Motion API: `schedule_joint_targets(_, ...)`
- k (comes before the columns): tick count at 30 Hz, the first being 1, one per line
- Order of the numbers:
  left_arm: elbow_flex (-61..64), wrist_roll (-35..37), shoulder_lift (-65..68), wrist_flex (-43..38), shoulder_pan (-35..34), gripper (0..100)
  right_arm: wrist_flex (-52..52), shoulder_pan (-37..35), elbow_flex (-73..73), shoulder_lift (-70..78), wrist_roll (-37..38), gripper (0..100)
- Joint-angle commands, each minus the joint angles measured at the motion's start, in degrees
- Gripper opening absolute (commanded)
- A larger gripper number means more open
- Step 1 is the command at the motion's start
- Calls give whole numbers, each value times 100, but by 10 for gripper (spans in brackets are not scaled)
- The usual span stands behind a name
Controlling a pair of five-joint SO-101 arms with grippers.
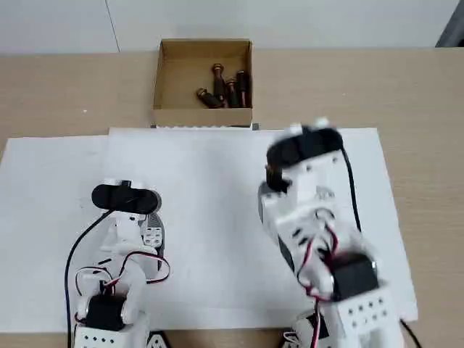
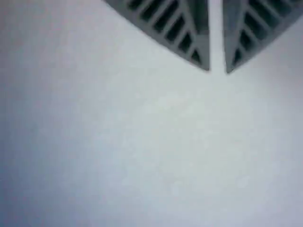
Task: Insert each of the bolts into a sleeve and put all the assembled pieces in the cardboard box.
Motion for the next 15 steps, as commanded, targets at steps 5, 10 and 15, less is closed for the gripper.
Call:
schedule_joint_targets(5,-22,-26,-44,-35,-35,6,-22,40,-2743,2308,-9,2)
schedule_joint_targets(10,-22,-26,-44,-35,-35,6,-22,40,-4352,3811,316,2)
schedule_joint_targets(15,-22,-26,-44,-35,-35,6,-497,136,-5644,5209,809,2)
